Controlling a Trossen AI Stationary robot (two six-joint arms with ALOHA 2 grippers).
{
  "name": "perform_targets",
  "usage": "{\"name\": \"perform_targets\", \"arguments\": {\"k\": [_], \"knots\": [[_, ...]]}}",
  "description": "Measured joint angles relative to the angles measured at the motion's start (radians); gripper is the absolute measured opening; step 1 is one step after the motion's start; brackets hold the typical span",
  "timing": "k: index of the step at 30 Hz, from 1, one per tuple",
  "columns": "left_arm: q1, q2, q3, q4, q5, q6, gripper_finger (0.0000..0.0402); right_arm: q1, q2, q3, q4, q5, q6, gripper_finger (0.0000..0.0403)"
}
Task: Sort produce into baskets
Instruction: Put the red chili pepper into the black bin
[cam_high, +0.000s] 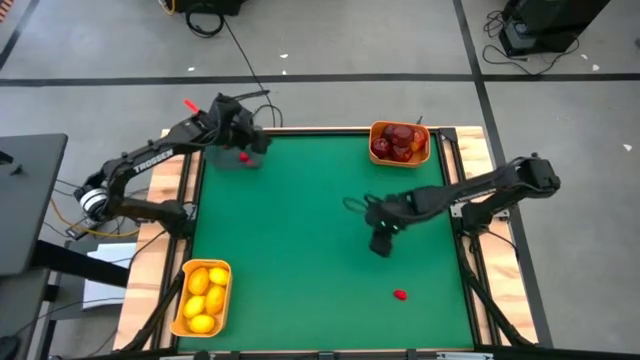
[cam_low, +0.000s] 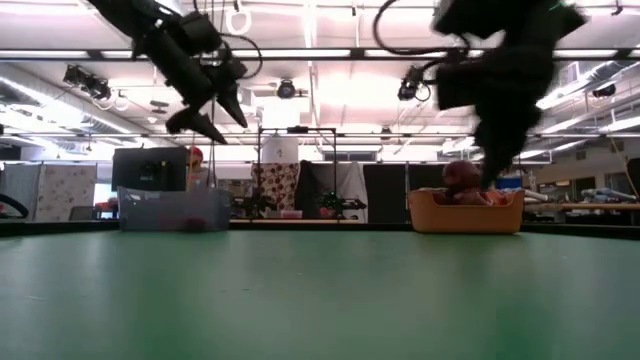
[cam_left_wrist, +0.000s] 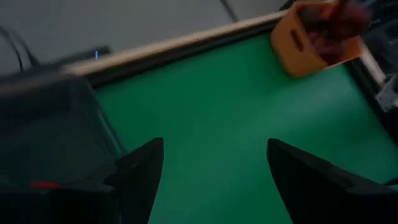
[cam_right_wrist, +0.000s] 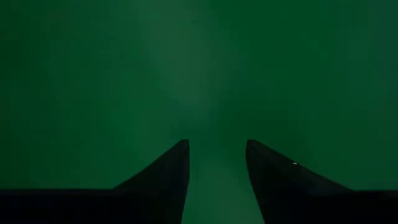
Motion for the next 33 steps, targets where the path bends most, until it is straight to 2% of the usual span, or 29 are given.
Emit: {"name": "perform_targets", "arguments": {"k": [4, 7, 11, 16, 20, 24, 26, 30, 33], "knots": [[-0.045, -0.079, 0.0, 0.013, 0.012, 0.056, 0.0293, 0.165, -0.036, 0.0, -0.128, -0.084, 0.17, 0.0168], [-0.113, -0.132, 0.0, 0.033, 0.022, 0.082, 0.0293, 0.324, -0.049, 0.0, -0.094, -0.11, 0.354, 0.0176], [-0.209, -0.182, 0.0, 0.103, 0.034, 0.089, 0.0293, 0.5, -0.033, 0.0, 0.008, -0.073, 0.545, 0.0183], [-0.305, -0.181, 0.0, 0.164, 0.04, 0.098, 0.0293, 0.639, 0.049, 0.0, 0.06, -0.019, 0.665, 0.0185], [-0.346, -0.136, 0.001, 0.202, 0.021, 0.136, 0.0294, 0.668, 0.126, 0.0, 0.06, 0.023, 0.682, 0.018], [-0.368, -0.103, 0.002, 0.249, 0.033, 0.133, 0.0294, 0.64, 0.186, 0.0, 0.077, 0.098, 0.689, 0.0172], [-0.376, -0.094, 0.001, 0.236, 0.034, 0.124, 0.0294, 0.615, 0.221, 0.0, 0.08, 0.094, 0.704, 0.0161], [-0.402, -0.092, 0.0, 0.239, 0.038, 0.122, 0.0294, 0.579, 0.254, 0.004, 0.09, 0.027, 0.718, 0.0102], [-0.416, -0.093, 0.0, 0.236, 0.064, 0.121, 0.0294, 0.567, 0.235, 0.012, 0.134, 0.046, 0.71, 0.0039]]}}
